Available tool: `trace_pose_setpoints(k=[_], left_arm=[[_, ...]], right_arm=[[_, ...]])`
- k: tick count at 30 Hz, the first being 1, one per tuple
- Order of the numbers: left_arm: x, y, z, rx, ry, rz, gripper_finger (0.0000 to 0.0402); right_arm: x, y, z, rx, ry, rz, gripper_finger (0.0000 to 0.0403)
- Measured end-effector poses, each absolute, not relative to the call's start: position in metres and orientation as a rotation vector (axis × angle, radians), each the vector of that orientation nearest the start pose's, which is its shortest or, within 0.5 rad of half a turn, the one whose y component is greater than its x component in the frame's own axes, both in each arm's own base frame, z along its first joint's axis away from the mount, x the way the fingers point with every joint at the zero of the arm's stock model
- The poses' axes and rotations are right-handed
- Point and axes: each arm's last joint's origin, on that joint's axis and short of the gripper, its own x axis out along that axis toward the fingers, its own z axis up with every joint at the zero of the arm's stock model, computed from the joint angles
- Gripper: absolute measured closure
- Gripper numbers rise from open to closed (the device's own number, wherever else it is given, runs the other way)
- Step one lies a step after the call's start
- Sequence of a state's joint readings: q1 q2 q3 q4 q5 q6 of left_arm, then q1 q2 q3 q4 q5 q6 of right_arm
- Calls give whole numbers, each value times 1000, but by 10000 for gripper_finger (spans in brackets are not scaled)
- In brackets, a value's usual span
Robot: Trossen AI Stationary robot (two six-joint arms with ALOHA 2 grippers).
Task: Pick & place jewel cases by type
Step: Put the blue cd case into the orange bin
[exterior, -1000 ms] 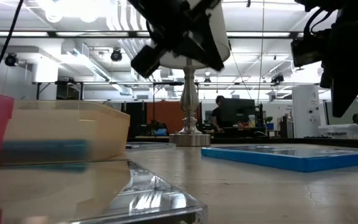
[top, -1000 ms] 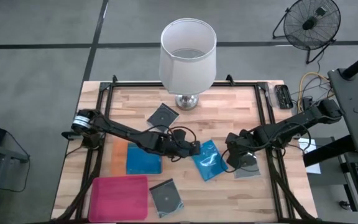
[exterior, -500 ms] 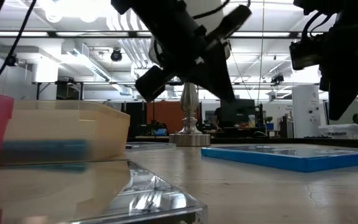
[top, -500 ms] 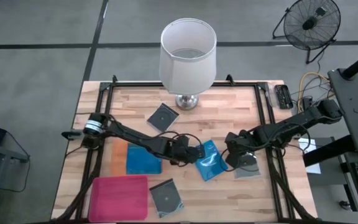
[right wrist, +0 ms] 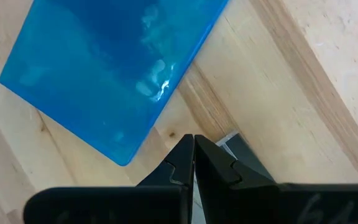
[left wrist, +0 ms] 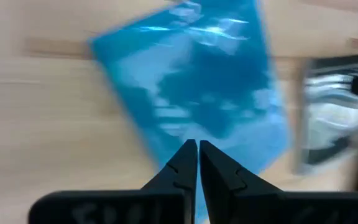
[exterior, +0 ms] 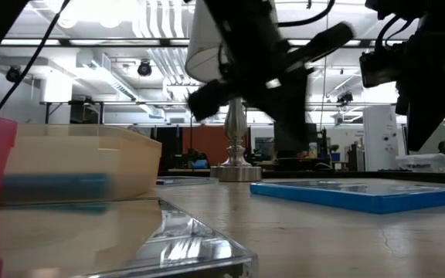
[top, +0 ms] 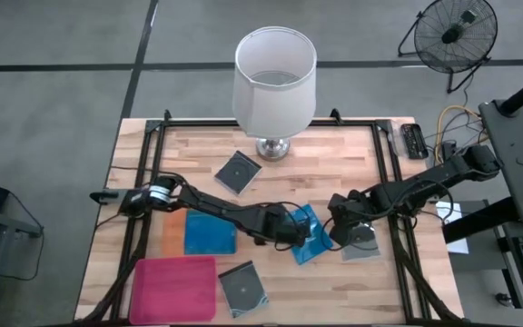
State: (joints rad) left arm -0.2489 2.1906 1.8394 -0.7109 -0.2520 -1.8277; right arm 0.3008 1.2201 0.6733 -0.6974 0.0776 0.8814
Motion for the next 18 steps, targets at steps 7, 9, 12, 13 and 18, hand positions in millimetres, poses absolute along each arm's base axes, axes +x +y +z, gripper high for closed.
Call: trace_pose_setpoints(k=[7,9,12,13,18], left_arm=[[447,-130,202,-1435,705,946,402],[445,-134,201,-1440,707,959,402],[443,-136,198,-1465,696,980,402],[442,-137,197,-1473,694,988,402],[443,-141,190,-1533,661,971,402]], right_arm=[[192,57,183,503,1208,-333,394],[192,57,183,494,1207,-323,394],[192,57,183,485,1205,-314,394],[192,57,183,481,1205,-312,394],[192,57,181,470,1205,-303,394]])
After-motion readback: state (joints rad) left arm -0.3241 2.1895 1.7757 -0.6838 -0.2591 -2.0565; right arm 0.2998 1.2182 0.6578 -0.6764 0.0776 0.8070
